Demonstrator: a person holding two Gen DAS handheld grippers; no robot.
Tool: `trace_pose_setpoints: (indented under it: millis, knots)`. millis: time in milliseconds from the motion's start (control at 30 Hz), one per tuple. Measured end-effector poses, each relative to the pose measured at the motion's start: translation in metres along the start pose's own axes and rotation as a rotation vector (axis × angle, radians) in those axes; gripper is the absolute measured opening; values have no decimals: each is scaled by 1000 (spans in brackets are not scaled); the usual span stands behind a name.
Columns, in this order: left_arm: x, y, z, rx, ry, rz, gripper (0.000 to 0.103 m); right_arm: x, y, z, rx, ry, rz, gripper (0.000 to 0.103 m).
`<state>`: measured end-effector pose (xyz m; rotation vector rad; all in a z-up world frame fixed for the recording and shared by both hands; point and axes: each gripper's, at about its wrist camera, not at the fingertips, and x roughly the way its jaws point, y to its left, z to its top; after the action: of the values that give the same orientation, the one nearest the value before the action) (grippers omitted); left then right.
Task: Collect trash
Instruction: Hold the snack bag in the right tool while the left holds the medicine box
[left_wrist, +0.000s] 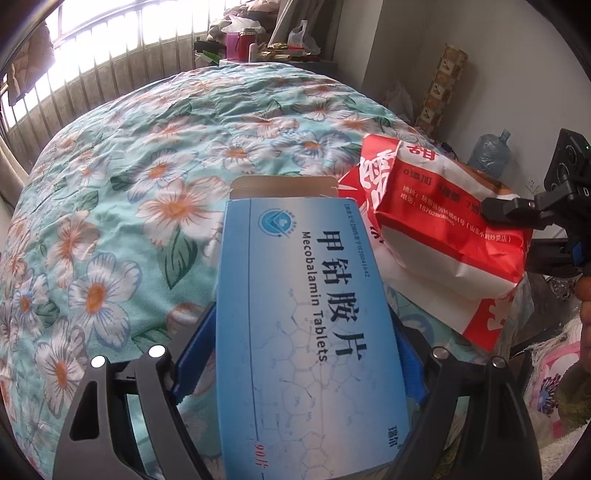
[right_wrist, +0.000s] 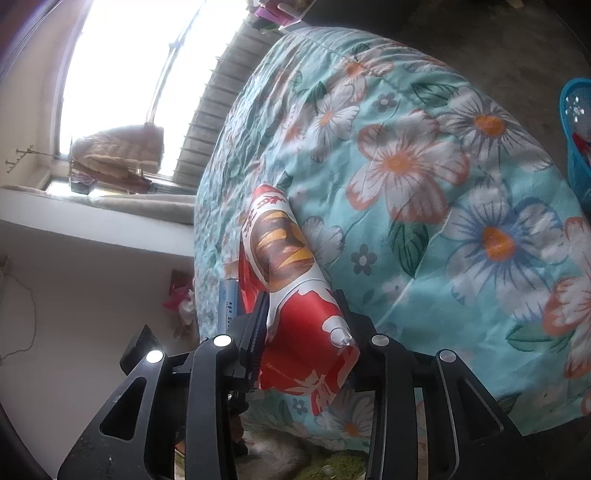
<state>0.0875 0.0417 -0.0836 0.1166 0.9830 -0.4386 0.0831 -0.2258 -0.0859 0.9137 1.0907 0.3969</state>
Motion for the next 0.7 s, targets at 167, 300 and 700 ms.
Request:
trace_pose_setpoints:
  millis: [167, 300, 700]
  knots:
    - [0, 0, 0, 4, -2, 4, 82, 1, -1, -2, -2, 4, -4, 36]
    - [1, -1, 0, -1, -5, 15, 81, 2, 0, -3, -9, 13, -8, 35]
    - [-3, -5, 0, -40, -1, 63, 74, -2, 3, 2, -59, 17, 17, 26]
